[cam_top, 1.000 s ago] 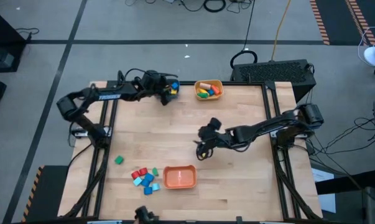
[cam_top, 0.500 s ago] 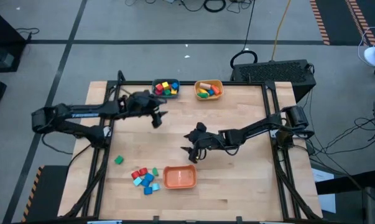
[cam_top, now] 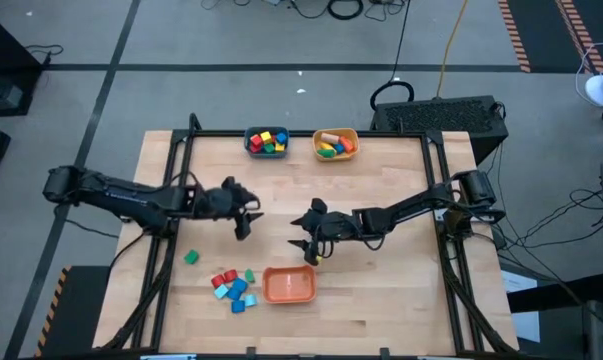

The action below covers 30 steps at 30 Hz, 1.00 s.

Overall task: Sort blocks by size
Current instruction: Put the green half circle block into the orange bin

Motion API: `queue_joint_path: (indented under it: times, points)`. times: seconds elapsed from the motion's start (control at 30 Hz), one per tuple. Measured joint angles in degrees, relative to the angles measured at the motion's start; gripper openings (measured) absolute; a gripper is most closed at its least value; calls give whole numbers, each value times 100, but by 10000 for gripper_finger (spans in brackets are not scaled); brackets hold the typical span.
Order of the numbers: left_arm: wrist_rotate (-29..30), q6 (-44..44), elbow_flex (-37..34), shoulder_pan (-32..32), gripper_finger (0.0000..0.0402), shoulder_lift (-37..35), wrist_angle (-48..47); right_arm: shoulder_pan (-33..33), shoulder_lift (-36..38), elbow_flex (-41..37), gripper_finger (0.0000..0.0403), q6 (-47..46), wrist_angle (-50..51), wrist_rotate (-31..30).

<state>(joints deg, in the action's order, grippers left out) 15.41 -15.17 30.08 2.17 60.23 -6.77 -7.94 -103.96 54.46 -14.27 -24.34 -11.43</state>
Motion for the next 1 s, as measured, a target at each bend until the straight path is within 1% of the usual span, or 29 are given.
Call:
queue_joint_path:
  times: [0.13,0.3,0.57,0.73,0.87,0.93,1.0]
  points:
    - [407,-293,-51,668,246,0,-36,0,0,0,256,170,-161,249]
    - [473,-700,-63,1471,246,0,-115,-1,0,0,256,336,-157,261]
    - [524,-1928,-63,2514,246,37,-821,-1,1,0,256,624,-156,261]
    - [578,-2760,-63,2981,246,37,-1541,11,0,0,256,646,-157,259]
    - [574,-3428,-63,3192,246,44,-2199,9,0,0,256,646,-113,259]
    - [526,-3944,-63,3247,246,44,-2613,9,0,0,256,646,-61,257]
    - [307,-4623,-63,3262,246,44,-3027,11,0,0,256,646,-14,257]
